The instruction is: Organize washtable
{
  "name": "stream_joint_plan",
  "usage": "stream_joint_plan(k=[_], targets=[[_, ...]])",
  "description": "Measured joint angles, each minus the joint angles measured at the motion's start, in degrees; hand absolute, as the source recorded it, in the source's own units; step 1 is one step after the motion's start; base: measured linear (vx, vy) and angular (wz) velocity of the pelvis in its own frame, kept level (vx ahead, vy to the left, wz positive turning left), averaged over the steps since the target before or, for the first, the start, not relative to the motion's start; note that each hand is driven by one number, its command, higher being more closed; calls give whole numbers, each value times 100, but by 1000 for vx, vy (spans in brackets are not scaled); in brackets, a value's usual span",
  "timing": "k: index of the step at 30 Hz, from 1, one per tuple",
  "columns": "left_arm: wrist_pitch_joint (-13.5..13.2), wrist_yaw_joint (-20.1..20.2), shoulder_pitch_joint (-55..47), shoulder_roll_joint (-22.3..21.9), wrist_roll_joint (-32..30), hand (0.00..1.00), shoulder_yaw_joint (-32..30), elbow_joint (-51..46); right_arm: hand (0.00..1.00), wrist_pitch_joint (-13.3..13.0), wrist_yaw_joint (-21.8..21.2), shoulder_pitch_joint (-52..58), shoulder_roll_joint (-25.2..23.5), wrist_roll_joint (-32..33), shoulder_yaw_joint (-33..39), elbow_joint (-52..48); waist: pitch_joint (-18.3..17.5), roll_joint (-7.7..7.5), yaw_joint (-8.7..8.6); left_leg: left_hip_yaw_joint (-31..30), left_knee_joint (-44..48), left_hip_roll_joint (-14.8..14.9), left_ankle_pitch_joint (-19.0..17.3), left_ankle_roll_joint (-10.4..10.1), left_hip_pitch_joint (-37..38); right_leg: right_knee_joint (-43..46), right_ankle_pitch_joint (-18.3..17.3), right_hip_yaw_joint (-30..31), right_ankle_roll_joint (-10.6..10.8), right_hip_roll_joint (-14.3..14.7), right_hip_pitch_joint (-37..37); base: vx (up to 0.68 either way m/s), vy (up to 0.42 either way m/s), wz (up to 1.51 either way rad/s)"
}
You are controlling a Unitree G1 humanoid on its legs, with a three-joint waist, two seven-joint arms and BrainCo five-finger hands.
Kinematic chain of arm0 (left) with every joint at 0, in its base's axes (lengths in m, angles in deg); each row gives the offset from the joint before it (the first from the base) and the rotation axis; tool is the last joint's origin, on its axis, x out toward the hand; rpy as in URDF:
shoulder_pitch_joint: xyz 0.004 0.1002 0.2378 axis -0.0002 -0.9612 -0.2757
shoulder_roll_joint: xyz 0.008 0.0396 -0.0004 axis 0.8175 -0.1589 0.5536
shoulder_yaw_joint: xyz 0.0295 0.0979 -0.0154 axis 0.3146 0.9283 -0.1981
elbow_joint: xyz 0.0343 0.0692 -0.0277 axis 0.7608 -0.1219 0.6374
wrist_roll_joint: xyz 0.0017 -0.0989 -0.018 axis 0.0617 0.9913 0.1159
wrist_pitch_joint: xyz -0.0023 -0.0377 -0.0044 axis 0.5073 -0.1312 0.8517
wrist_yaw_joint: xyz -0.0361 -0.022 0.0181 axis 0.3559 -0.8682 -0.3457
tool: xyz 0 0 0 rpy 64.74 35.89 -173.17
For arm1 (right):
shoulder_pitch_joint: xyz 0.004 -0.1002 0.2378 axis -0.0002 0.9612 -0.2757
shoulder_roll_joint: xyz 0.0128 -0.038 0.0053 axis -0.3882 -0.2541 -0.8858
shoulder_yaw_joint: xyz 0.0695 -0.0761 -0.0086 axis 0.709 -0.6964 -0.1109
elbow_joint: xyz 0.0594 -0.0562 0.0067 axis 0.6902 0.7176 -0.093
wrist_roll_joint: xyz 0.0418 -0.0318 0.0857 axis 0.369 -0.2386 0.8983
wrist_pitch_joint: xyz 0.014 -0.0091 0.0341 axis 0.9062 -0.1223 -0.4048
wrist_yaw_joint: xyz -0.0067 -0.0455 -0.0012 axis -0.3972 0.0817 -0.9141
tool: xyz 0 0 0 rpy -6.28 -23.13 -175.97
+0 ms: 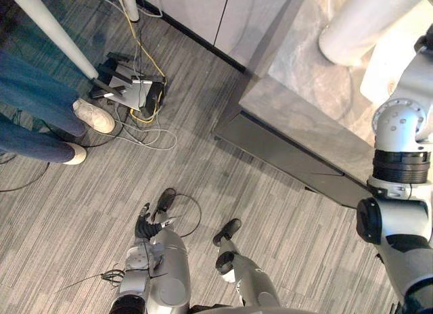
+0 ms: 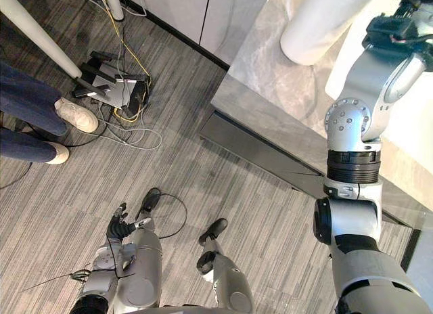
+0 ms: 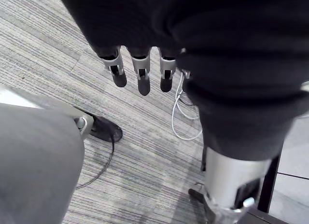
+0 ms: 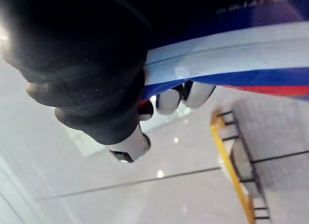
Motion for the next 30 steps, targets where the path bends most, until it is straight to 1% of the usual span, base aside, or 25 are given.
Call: stream_joint_plan(k=[3,24,25,30], targets=[[0,0,0,-1,1,0,0,0,100,0,0,-1,-10,0,0,0,15,21,-19,2,1,1,0,0,0,0,0,2,0,0,0,0,0,0],[8,1,-1,0,7,0,-4,1,100,0,1,-3,-18,-2,4,-1,22,29,-67,77,3,1,-1,0,-9,10,1,92,-1,-12,-60,0,1,-1],[8,2,-1,0,10,0,-4,1,0,0,1,-4,-18,-2,3,-1,22,30,-67,77,4,1,-1,0,-18,11,1,92,-1,-12,-69,0,0,0],[9,4,-1,1,117,0,-4,1,0,7,0,-38,-17,-2,4,-1,22,30,-68,76,12,0,-1,0,-34,16,1,94,-1,-13,-85,0,0,0]])
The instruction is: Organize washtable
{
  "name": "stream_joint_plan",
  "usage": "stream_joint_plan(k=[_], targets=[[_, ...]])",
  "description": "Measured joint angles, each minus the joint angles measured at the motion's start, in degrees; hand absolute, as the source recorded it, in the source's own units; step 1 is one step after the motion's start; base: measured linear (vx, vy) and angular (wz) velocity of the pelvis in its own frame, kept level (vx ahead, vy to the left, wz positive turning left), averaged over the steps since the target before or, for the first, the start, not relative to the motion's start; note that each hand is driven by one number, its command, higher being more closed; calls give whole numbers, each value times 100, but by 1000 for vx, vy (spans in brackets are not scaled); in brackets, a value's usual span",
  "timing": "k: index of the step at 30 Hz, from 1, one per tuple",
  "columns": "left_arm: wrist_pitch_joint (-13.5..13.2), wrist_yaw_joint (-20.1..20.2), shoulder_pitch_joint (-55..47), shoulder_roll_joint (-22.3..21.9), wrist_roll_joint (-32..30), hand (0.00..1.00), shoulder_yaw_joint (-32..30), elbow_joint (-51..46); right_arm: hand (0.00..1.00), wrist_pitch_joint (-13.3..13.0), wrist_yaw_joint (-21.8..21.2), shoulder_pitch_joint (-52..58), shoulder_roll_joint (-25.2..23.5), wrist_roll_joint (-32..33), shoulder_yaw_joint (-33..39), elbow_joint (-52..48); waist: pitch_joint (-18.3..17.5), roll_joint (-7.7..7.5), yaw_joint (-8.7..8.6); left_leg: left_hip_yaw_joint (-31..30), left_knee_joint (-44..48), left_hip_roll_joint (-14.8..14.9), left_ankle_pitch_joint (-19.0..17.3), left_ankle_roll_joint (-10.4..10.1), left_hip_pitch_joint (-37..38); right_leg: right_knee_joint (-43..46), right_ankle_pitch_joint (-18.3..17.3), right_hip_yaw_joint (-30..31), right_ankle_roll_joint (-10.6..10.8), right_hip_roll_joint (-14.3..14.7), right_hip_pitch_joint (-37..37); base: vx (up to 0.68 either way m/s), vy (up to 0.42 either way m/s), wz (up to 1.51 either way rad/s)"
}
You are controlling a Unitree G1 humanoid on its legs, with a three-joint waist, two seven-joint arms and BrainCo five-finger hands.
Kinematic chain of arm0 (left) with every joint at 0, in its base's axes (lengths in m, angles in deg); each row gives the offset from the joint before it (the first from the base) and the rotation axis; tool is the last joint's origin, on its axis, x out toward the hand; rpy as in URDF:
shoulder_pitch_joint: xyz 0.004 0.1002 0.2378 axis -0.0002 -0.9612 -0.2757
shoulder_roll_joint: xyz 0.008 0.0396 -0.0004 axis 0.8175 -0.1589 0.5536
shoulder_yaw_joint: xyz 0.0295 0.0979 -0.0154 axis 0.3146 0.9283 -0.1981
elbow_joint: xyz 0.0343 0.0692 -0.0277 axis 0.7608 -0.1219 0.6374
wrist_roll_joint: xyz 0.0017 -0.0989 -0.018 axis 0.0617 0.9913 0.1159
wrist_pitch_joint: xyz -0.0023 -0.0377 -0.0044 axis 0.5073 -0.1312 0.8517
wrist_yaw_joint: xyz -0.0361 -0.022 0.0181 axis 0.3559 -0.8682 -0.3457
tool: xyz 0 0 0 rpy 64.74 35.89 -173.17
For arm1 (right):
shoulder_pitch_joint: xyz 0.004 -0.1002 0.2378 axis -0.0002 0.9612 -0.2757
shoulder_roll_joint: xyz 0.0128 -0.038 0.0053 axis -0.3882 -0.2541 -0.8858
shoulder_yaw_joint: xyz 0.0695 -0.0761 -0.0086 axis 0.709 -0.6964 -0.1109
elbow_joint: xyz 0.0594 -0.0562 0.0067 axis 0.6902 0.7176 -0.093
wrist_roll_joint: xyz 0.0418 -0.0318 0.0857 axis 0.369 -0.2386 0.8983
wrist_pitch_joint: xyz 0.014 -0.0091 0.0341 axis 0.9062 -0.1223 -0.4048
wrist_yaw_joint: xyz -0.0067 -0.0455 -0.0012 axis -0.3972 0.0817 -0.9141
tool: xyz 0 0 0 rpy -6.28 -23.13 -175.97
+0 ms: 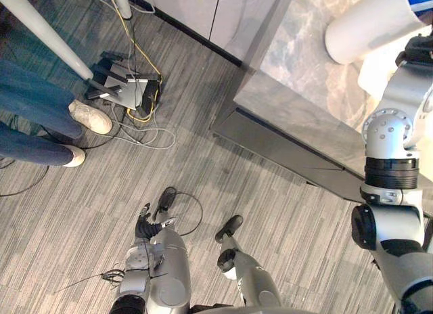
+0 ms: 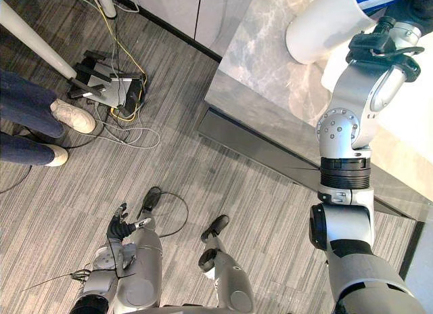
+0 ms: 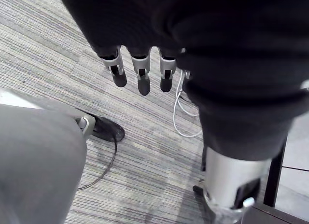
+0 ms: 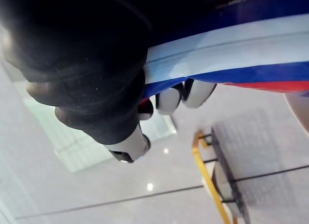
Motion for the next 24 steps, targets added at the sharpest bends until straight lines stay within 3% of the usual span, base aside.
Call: stream_joint_plan(k=[24], targets=[[19,13,-2,10,106,0,2,7,0,14,-6,-230,8,2,1,1,1,3,-11,25,40,0,0,0,2,49,2,31,-2,-14,-16,0,0,0]])
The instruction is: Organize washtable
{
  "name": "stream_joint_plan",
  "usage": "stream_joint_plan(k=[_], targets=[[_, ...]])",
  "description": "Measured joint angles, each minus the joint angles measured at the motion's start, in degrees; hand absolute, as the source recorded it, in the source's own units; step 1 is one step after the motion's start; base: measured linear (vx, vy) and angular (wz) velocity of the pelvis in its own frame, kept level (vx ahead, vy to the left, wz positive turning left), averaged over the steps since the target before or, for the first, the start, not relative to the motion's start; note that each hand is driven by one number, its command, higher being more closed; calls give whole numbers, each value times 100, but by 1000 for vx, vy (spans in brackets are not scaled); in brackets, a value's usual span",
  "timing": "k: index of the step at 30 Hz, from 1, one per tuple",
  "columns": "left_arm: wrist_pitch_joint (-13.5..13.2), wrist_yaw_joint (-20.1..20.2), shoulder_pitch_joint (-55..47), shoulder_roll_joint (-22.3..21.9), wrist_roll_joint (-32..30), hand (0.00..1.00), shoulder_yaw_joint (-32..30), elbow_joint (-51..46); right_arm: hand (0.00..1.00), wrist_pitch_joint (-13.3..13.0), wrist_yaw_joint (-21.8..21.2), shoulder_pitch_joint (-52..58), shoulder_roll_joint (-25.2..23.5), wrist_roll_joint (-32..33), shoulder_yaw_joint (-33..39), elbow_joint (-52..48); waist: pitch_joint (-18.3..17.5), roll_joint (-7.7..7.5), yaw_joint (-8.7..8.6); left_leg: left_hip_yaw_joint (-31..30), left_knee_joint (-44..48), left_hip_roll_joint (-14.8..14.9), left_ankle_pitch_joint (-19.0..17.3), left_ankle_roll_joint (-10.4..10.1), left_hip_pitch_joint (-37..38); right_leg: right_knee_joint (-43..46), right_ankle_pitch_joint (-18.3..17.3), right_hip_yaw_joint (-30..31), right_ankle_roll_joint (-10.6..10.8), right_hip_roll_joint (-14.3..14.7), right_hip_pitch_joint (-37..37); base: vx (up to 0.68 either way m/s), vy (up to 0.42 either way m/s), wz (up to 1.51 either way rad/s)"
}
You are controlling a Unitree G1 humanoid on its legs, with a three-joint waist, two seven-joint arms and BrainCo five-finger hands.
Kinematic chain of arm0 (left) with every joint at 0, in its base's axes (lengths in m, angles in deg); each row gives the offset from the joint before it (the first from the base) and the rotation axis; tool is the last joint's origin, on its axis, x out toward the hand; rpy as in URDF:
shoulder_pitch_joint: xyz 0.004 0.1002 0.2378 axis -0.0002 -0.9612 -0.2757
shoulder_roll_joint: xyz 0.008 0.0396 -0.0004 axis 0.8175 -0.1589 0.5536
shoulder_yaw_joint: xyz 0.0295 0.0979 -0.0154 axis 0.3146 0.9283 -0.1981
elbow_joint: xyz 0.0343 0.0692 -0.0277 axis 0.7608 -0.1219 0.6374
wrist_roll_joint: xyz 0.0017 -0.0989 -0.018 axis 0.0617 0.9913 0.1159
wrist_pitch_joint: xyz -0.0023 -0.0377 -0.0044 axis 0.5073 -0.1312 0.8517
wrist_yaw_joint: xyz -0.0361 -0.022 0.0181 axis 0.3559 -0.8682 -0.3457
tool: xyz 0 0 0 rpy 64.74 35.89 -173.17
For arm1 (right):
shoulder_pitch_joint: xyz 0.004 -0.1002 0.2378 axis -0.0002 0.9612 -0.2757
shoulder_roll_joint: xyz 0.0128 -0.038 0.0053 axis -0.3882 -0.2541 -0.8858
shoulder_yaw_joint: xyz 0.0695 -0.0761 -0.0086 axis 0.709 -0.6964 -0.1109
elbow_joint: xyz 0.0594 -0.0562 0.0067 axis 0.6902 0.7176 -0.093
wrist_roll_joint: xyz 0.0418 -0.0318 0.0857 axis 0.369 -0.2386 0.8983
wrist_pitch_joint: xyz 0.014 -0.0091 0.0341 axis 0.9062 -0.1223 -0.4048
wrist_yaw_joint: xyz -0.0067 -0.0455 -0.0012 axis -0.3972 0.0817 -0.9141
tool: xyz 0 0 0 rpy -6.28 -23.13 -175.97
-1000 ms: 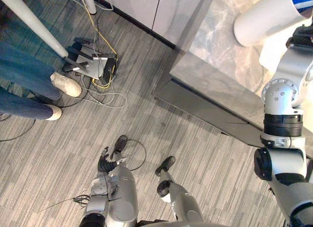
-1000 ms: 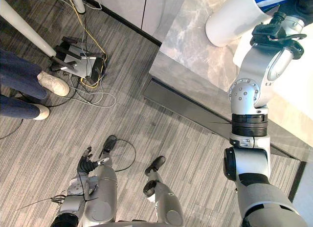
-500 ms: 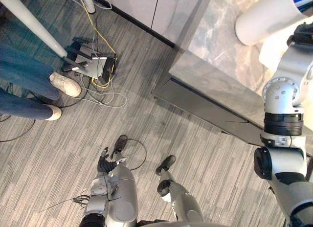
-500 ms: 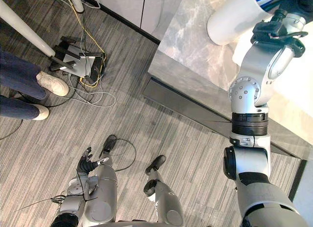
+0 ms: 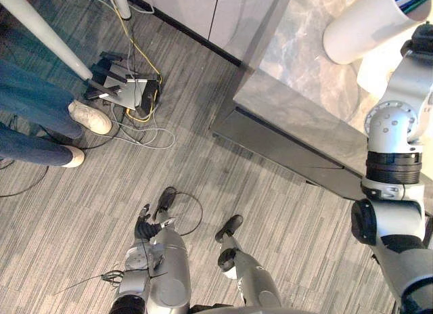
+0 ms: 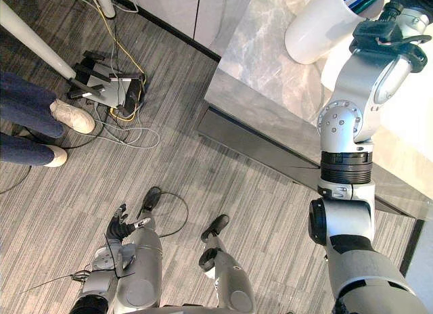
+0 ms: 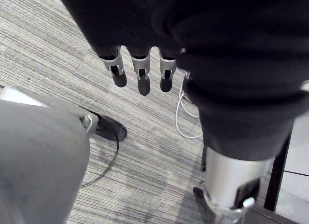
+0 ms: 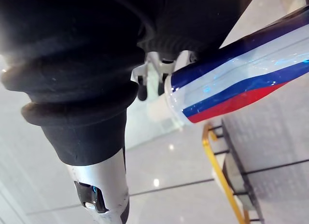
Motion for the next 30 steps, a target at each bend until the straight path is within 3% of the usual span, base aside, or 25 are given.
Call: stream_joint_plan(k=[13,16,24,29,30], targets=[[101,6,-5,-6,-5,0,-5,203,0,12,2,-145,273,-43,191,-170,-107,65,-40,147,-20,4,-1,2,273,0,14,141,-17,-21,171,-3,6,-4],[123,10,-45,-7,-32,0,-3,514,0,7,4,-95,349,-81,257,-309,-447,173,-76,187,-47,6,-1,2,352,-9,14,169,-17,-26,221,17,3,-3],[152,116,-296,-12,-244,0,-6,981,0,-59,33,689,588,-514,898,-1240,-1218,248,-235,445,-225,34,-31,41,760,-66,14,391,-15,-34,426,17,8,-13],[168,109,-435,-49,-440,0,-62,1267,0,-176,339,2229,483,-1221,2184,-2324,-1695,291,-365,729,-352,64,-67,76,1102,-67,-10,612,15,-43,545,19,6,-23],[168,103,-500,-126,-484,0,-134,1379,0,-181,541,2761,248,-1668,2683,-2688,-1869,342,-459,790,-434,63,-64,80,1190,-63,-22,635,31,-57,560,50,13,-21]])
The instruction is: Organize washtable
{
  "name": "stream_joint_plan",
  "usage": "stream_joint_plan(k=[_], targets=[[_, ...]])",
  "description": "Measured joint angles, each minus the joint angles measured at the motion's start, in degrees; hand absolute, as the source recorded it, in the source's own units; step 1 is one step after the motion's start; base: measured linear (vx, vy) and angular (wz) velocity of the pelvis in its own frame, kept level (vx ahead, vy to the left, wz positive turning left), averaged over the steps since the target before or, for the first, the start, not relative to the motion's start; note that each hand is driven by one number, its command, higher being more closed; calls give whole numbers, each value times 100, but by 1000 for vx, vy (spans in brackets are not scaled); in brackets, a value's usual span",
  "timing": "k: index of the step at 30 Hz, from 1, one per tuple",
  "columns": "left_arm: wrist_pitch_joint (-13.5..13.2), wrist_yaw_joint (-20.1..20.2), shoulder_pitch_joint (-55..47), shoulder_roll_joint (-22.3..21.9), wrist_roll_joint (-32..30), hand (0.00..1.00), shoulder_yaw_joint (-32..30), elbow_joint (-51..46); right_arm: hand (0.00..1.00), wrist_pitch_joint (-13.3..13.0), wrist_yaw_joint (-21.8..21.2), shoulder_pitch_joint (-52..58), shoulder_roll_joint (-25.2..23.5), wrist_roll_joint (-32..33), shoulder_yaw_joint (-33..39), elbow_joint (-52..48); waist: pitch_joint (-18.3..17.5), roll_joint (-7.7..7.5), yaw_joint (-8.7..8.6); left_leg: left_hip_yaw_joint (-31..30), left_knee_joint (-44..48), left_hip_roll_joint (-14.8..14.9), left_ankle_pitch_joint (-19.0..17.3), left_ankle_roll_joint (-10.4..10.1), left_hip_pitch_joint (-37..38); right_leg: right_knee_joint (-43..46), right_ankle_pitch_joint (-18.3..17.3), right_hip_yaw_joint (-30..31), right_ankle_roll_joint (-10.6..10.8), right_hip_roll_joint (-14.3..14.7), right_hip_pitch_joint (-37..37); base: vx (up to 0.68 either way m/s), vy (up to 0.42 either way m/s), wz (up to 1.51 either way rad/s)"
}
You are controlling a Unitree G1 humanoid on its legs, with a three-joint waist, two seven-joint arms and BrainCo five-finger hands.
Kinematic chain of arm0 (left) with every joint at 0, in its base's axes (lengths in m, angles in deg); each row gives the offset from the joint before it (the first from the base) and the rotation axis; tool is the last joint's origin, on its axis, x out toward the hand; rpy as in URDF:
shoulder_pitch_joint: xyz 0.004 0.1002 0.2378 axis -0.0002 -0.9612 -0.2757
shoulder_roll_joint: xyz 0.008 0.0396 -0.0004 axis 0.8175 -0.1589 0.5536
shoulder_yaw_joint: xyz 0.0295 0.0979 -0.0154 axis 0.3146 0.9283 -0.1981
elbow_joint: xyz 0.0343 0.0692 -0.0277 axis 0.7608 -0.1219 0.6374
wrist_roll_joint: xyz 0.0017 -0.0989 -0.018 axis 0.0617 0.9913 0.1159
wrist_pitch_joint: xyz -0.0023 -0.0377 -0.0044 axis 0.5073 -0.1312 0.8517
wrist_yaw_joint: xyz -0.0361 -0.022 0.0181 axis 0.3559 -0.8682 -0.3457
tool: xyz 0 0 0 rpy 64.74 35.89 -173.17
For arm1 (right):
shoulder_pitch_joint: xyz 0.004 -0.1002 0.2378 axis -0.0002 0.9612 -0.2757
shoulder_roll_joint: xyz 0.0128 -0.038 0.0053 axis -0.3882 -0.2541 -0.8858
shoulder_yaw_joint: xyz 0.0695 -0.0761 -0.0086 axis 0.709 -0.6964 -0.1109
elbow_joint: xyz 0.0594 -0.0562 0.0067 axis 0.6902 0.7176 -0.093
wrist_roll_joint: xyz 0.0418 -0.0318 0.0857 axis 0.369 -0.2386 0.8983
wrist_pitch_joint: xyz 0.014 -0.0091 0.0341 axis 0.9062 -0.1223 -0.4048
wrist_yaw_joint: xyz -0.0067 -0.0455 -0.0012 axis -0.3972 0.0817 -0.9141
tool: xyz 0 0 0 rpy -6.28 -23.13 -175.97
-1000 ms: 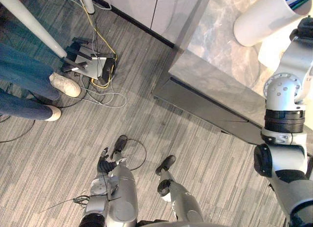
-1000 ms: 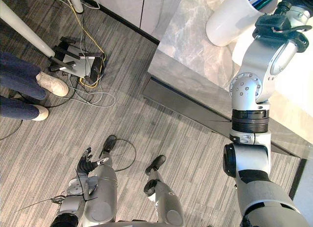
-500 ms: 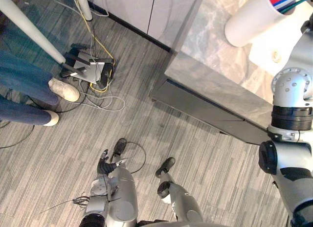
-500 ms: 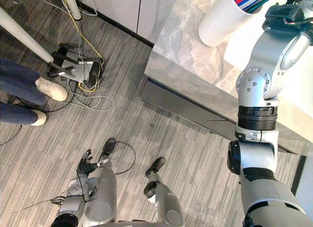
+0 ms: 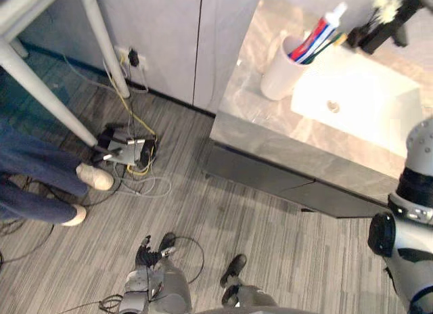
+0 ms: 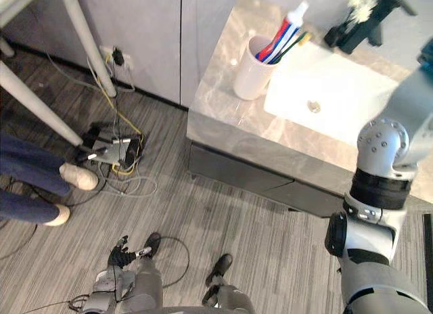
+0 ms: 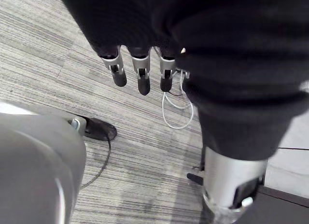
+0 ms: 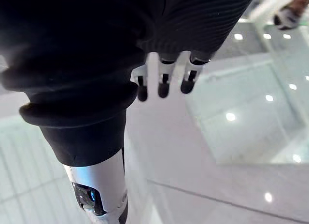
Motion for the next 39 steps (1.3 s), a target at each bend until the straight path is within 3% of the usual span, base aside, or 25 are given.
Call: stream_joint_plan(k=[2,4,5,7,10,13,16,17,23,25,28,29,33,39], targets=[[-4,1,-131,-121,-57,0,-140,137,0,6,287,763,-411,-637,547,-410,-195,133,-175,137,-71,-17,-19,27,182,6,-19,84,25,-35,71,51,19,-31],[-12,7,-223,-274,-203,0,-173,295,0,190,590,1802,-936,-1632,842,-728,-429,356,-372,402,-91,-47,-89,87,352,4,-23,332,32,-72,61,38,36,-52],[-14,7,-214,-312,-207,0,-177,342,0,240,633,2038,-1084,-1792,846,-748,-461,410,-403,476,-92,-47,-108,90,396,2,-23,400,31,-73,60,30,31,-55],[-27,12,-186,-463,-210,0,-199,382,0,658,750,2967,-1789,-2388,615,-666,-567,585,-502,741,-96,-23,-176,100,600,-1,-32,630,15,-54,91,8,8,-55],[-80,25,-206,-775,-207,0,-399,380,0,1023,580,4112,-2583,-2787,235,-180,-677,720,-494,995,-107,36,-254,77,853,7,-47,783,0,-11,183,14,-8,-34],[-102,164,-280,-958,-193,0,-393,345,0,1225,263,5033,-3228,-2559,-279,1209,-720,834,-506,1183,-105,102,-335,48,1087,107,-160,892,21,32,282,29,-20,-30],[-143,281,-341,-1024,-186,0,-393,336,0,1445,-97,5460,-3378,-2207,-514,2885,-701,953,-521,1336,-55,153,-444,25,1372,226,-236,979,-3,28,467,28,-3,-19],[-148,281,-356,-1038,-186,0,-393,338,0,1479,-172,5479,-3384,-2189,-518,3304,-697,931,-518,1363,-42,158,-468,32,1384,226,-270,986,25,29,488,-15,-3,-13],[-274,261,-341,-930,-122,0,-364,633,0,2305,-774,5132,-3293,-2120,99,7323,-726,1131,-503,1319,-85,100,-595,77,1344,127,-289,698,35,-32,580,7,-2,2],[-274,262,-281,-873,-123,0,-368,782,0,2450,-898,5123,-3300,-1959,254,7679,-726,1144,-507,1172,-88,70,-591,77,1322,14,-250,570,84,-48,684,78,1,31],[-298,269,-282,-801,-121,0,-394,848,0,2458,-1041,4912,-3290,-1930,267,7886,-722,1130,-492,1010,-86,29,-552,90,1289,-75,-163,430,134,-74,783,91,9,28],[-297,272,-282,-761,-118,100,-404,909,0,2456,-1056,4753,-3287,-1951,196,7938,-717,1112,-498,981,-89,17,-554,89,1281,-133,-144,414,144,-72,813,92,11,17],[-284,300,-297,-691,341,100,-732,1129,0,2416,-1174,4286,-3149,-2224,-282,7957,-701,1111,-467,887,-96,-1,-555,90,1268,-149,-149,283,145,-89,847,79,5,16],[-160,232,-436,-726,1635,100,-1628,756,0,2436,-1291,3874,-3084,-2811,-860,7940,-580,1062,-460,732,-80,-68,-559,101,1261,-153,-178,102,183,-162,959,-1,5,14]])
